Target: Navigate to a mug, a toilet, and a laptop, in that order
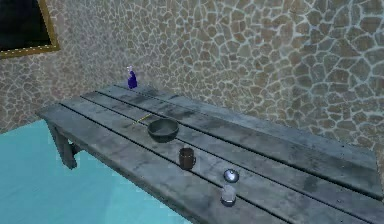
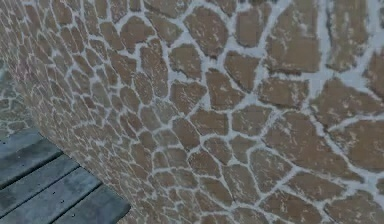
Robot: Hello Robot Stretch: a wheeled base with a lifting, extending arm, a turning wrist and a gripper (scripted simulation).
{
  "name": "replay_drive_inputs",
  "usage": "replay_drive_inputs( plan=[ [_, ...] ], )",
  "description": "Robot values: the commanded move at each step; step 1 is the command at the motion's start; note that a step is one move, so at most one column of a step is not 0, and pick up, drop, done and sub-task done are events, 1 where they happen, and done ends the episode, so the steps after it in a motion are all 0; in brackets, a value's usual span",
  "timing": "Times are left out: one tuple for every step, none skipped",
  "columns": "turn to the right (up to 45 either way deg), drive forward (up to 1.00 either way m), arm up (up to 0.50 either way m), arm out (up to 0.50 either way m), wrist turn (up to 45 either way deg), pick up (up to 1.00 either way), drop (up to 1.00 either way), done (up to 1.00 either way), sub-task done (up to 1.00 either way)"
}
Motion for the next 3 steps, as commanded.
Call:
replay_drive_inputs(
  plan=[
    [-45.0, 0.0, 0.0, 0.0, 0.0, 0.0, 0.0, 0.0, 0.0],
    [-45.0, 0.0, 0.0, 0.0, 0.0, 0.0, 0.0, 0.0, 0.0],
    [-45.0, 0.0, 0.0, 0.0, 0.0, 0.0, 0.0, 0.0, 0.0]
  ],
)
